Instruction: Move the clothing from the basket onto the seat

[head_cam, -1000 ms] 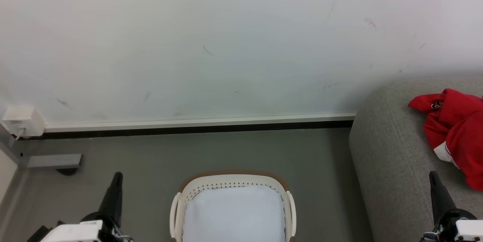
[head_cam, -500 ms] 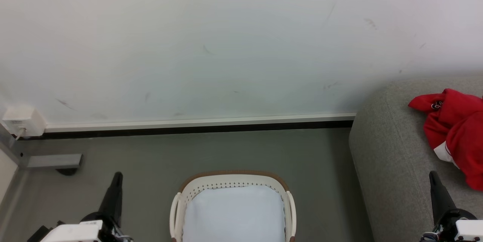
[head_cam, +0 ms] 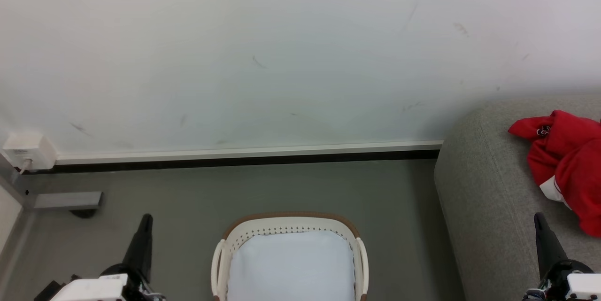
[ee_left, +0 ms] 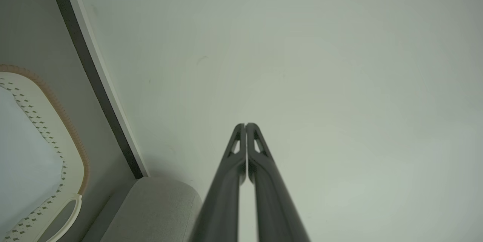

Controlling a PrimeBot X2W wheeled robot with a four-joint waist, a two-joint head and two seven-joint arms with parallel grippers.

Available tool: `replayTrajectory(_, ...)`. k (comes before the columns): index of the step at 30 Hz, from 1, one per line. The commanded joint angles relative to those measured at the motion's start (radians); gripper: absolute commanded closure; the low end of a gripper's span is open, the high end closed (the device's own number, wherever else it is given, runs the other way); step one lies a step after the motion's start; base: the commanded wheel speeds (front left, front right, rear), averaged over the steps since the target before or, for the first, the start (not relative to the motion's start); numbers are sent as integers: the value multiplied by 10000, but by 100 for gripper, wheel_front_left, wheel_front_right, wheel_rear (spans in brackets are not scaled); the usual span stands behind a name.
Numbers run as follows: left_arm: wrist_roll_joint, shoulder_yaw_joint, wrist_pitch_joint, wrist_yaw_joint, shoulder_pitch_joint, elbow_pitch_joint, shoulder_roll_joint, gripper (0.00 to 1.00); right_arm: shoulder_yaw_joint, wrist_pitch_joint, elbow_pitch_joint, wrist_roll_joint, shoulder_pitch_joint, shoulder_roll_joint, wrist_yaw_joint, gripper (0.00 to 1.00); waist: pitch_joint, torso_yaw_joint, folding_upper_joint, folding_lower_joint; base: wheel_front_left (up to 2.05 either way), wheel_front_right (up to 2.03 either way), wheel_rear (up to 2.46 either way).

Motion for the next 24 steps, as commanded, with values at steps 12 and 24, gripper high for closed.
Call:
replayTrajectory(12, -141, 0, 39, 11, -72, -35, 23, 100, -45, 31, -37, -12, -117, 1, -21, 100, 0, 0, 0, 0, 0, 0, 0)
replayTrajectory(24, -142, -2, 38, 11, -72, -36, 23, 100, -46, 33, -37, -14, -117, 2, -21, 100, 0, 0, 0, 0, 0, 0, 0)
